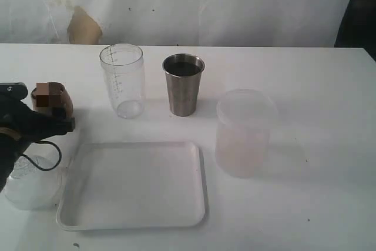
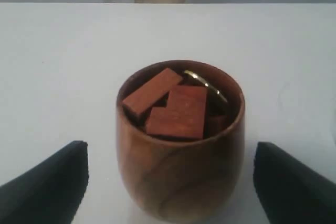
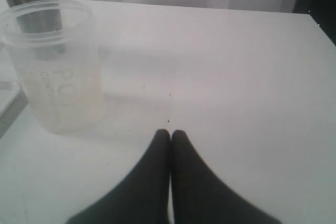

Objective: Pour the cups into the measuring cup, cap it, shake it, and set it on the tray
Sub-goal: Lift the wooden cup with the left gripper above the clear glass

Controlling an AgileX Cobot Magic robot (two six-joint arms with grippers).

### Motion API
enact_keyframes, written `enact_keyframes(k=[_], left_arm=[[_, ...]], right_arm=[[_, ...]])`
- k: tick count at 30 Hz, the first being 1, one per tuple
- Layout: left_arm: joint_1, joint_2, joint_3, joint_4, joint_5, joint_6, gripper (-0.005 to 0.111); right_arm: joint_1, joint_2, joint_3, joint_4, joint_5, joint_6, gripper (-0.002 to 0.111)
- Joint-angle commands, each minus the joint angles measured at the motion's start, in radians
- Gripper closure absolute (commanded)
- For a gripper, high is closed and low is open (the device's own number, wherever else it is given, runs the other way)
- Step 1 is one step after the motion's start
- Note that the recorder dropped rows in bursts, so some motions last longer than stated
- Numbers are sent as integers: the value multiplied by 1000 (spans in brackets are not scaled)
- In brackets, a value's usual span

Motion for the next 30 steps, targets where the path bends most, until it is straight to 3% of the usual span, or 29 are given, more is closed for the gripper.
enact_keyframes(k=[1,18,30], left_arm=[[1,36,-50,11,-12,-39,26],[1,163,-144,-13,-11,-84,26],[1,93,-146,-19,87,-52,26]], right_arm=[[-2,-6,5,-2,-1,4,108],[-2,-6,5,-2,-1,4,108],[-2,-6,5,-2,-1,4,108]])
